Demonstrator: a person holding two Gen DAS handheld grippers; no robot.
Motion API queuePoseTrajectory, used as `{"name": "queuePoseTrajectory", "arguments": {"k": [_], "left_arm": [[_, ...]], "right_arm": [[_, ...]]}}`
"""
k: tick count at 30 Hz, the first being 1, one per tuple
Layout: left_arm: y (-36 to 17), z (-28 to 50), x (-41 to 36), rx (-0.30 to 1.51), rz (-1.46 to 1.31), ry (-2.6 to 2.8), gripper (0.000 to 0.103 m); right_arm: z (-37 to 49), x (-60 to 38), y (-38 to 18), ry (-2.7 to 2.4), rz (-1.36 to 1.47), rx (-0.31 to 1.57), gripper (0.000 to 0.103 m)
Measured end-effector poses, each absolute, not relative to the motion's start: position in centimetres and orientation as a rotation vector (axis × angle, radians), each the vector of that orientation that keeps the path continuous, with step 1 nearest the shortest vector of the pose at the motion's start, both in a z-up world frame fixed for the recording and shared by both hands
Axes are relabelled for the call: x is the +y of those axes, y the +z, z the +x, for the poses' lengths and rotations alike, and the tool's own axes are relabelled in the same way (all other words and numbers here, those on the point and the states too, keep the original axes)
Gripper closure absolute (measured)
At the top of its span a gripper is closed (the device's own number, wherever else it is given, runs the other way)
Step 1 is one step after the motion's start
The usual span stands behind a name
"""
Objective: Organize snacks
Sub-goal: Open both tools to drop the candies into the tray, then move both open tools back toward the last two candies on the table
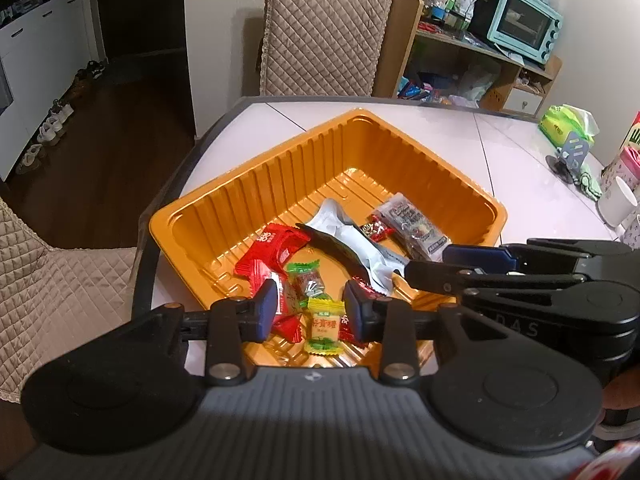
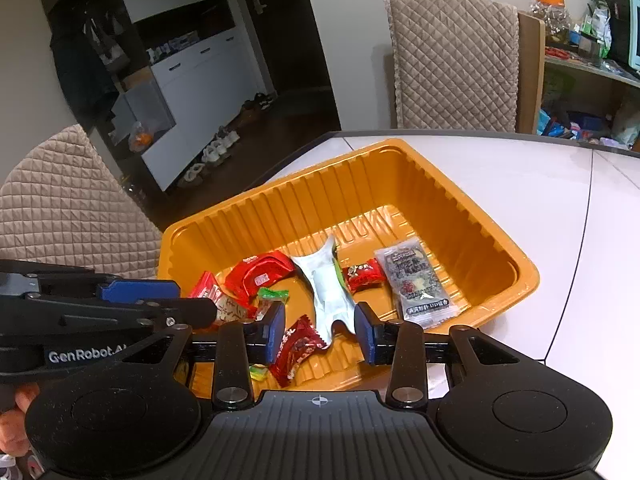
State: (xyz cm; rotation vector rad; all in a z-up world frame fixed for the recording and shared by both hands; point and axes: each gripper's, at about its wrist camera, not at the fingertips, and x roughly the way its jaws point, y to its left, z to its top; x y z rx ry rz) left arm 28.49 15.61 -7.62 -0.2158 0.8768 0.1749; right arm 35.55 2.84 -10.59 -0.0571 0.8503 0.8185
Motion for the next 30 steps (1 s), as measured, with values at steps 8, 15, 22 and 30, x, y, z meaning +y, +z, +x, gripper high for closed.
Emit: {"name": "queuePoseTrajectory", "arguments": {"k": [8, 15, 22, 30], "left_arm": [[-6.6, 26.8, 15.7, 0.861, -0.225, 0.202, 0.068], [-5.6, 24.8, 15.5, 0.842, -0.239, 0.223, 0.067], [-4.4, 22.4, 14.7, 0.821, -0.251, 0.244, 0.049], [-3.5, 19.2, 13.0, 0.811, -0.259, 0.239, 0.033]], "right_arm": [[34.4, 1.9, -9.8, 0.823, -0.044, 0.836, 0.062], [32.7, 0.9, -8.7, 0.826, -0.031, 0.813, 0.053], [30.1, -0.8, -7.2, 0.832, -0.011, 0.779, 0.04], [27.0, -3.7, -5.8, 0.818, 0.02, 0.761, 0.023]]}}
